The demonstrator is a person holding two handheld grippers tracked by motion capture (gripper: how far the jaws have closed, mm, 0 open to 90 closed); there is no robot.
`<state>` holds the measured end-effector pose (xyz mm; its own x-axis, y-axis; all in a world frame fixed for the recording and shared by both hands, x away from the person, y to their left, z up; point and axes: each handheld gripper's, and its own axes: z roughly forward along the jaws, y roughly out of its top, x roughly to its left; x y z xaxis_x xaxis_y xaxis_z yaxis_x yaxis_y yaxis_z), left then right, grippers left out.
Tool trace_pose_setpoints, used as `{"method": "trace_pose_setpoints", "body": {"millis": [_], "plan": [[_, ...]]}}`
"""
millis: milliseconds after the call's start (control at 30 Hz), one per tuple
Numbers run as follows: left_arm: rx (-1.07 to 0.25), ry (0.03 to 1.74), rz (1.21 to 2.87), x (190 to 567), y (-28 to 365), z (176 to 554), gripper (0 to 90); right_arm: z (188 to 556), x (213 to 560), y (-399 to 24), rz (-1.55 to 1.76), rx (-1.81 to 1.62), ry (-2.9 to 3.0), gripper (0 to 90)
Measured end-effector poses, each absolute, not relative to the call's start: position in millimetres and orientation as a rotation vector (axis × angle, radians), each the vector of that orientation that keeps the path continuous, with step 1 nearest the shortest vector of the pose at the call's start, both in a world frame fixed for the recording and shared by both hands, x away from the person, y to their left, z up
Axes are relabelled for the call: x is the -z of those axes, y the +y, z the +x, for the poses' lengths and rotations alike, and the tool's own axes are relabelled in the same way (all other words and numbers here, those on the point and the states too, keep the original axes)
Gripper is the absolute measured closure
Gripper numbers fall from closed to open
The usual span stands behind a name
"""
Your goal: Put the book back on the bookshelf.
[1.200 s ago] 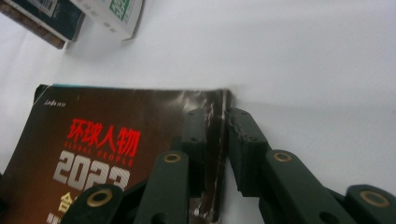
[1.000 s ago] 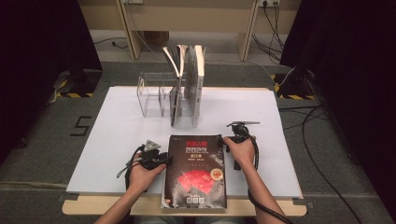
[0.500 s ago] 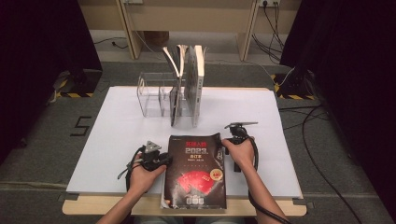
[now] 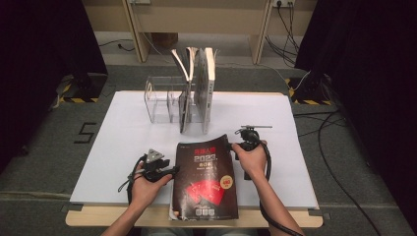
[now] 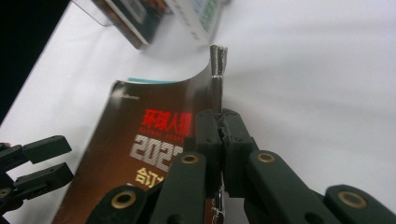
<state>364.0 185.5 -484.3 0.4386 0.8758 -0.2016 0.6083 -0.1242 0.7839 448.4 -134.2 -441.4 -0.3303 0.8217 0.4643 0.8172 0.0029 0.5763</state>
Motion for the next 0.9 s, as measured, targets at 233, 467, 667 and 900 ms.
{"method": "trace_pose_setpoints", "body": {"millis": [233,467,667,900], "plan": [[-0.425,1.267,1.772,472,199,355,36.7,436,416,-120,1.668,-1.361,2.212,88.1],[-0.441,1.268,1.725,450,208,348,32.2,425,391,-100,1.517,-1.412,2.209,88.1],[-0.454,1.251,1.71,439,208,346,31.6,421,377,-88,1.456,-1.447,2.191,88.1],[-0.445,1.247,1.68,431,212,346,31.5,415,356,-78,1.372,-1.512,2.159,88.2]]}}
